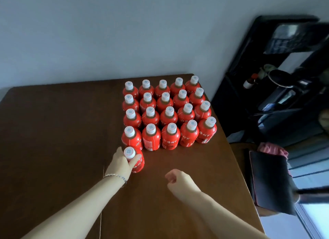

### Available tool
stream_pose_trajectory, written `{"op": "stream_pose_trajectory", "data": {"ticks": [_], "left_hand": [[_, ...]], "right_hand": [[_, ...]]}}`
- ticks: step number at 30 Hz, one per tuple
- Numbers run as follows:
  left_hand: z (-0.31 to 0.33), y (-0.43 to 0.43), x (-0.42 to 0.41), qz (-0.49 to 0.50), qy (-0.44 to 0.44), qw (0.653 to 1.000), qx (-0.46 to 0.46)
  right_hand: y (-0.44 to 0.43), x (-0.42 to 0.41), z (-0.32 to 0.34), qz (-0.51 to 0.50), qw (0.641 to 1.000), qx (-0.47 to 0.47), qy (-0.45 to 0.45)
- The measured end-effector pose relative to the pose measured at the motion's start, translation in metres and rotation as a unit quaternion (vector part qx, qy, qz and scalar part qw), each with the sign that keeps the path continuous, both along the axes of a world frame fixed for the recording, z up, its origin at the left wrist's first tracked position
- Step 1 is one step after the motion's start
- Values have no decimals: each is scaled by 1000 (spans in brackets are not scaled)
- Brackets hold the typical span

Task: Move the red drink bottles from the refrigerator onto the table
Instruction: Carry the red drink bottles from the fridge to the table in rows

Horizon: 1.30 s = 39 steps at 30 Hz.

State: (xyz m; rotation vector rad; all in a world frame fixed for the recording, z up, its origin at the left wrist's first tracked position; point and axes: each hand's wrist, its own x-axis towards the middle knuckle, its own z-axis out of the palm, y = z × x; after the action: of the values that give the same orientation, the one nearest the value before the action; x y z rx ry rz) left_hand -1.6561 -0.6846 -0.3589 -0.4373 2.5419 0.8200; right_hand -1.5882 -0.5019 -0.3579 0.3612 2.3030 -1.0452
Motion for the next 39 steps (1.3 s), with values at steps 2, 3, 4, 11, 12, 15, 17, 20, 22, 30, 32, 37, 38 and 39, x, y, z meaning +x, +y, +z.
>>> {"op": "stream_pose_trajectory", "data": {"ticks": [2, 3, 4, 11, 12, 15, 17, 20, 22, 30, 32, 37, 38, 39], "left_hand": [[2, -3, 13, -73, -77, 985, -138], [5, -5, 20, -123, -115, 968, -186], [9, -7, 26, -186, -148, 947, -215], [63, 49, 57, -536, -53, 819, -198], [69, 64, 65, -555, -26, 809, -192], [86, 117, 103, -632, 36, 755, -170], [99, 154, 142, -700, 79, 692, -158], [109, 210, 215, -789, 124, 583, -150], [114, 247, 273, -825, 130, 533, -138], [146, 348, 568, -917, 170, 353, -80], [157, 364, 652, -928, 183, 319, -56], [197, 388, 851, -952, 227, 204, 21], [205, 391, 885, -954, 238, 182, 34], [212, 396, 917, -954, 247, 162, 44]], "right_hand": [[-1, 13, 8, -8, 1000, 26, 2], [-2, 21, 12, -15, 999, 39, 1], [-3, 28, 17, -22, 998, 52, -1], [10, 98, 48, -104, 980, 162, -45], [16, 112, 52, -119, 978, 164, -51], [41, 167, 66, -169, 968, 170, -78], [61, 214, 79, -203, 956, 184, -106], [87, 300, 95, -292, 926, 201, -132], [100, 368, 104, -384, 893, 195, -131], [108, 675, 145, -610, 744, 208, -176], [105, 754, 157, -642, 708, 219, -197], [99, 930, 205, -722, 610, 258, -199], [98, 960, 215, -735, 591, 267, -198], [98, 987, 223, -747, 573, 272, -199]]}}
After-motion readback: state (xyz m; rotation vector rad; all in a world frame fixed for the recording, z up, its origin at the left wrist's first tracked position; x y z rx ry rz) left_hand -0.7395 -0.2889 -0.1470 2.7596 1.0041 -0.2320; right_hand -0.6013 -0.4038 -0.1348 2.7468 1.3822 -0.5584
